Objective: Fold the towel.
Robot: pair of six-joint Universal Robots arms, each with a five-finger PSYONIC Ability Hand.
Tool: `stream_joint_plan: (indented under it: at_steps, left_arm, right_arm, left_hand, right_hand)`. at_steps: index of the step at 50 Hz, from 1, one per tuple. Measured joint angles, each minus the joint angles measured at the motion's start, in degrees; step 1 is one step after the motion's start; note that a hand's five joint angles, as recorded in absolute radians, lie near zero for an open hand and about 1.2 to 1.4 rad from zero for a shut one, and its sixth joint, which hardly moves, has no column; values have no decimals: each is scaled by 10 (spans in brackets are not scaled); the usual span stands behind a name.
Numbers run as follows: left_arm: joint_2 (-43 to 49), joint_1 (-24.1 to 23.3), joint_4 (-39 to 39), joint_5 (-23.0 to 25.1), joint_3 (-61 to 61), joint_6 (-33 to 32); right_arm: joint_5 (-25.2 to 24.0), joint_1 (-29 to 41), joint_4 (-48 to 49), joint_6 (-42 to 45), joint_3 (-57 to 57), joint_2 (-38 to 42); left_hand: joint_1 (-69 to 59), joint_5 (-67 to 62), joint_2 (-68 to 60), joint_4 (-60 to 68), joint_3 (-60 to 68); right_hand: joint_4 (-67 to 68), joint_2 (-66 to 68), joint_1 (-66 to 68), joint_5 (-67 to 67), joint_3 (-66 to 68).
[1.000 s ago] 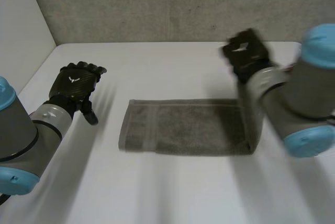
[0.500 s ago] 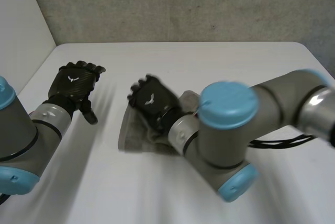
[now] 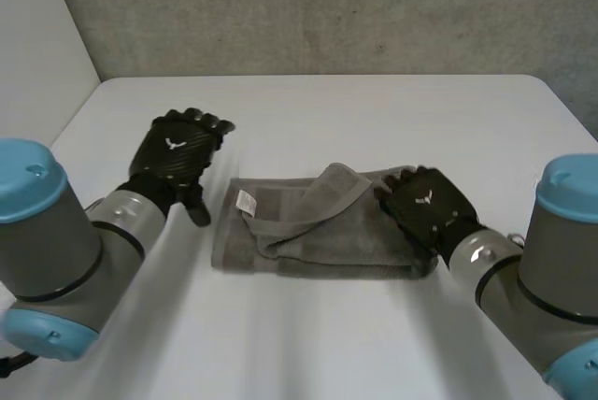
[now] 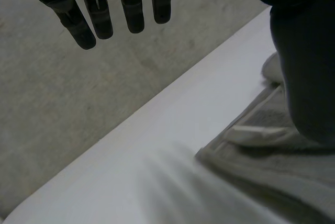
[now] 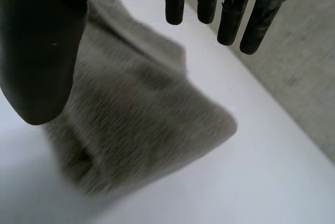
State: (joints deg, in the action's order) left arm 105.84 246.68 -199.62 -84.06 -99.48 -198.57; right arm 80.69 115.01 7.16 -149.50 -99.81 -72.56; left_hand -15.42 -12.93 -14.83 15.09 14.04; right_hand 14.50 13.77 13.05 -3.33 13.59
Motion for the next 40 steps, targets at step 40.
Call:
stream_joint_plan:
  at_steps: [40]
  left_arm:
    - [375,-172,167,-31,470,21]
  right_arm:
    - [-1,-2,62,0,-48,21]
  left_hand:
    - [-2,-39,-16,2,24]
  right_hand:
    - [0,0,3,-1,1]
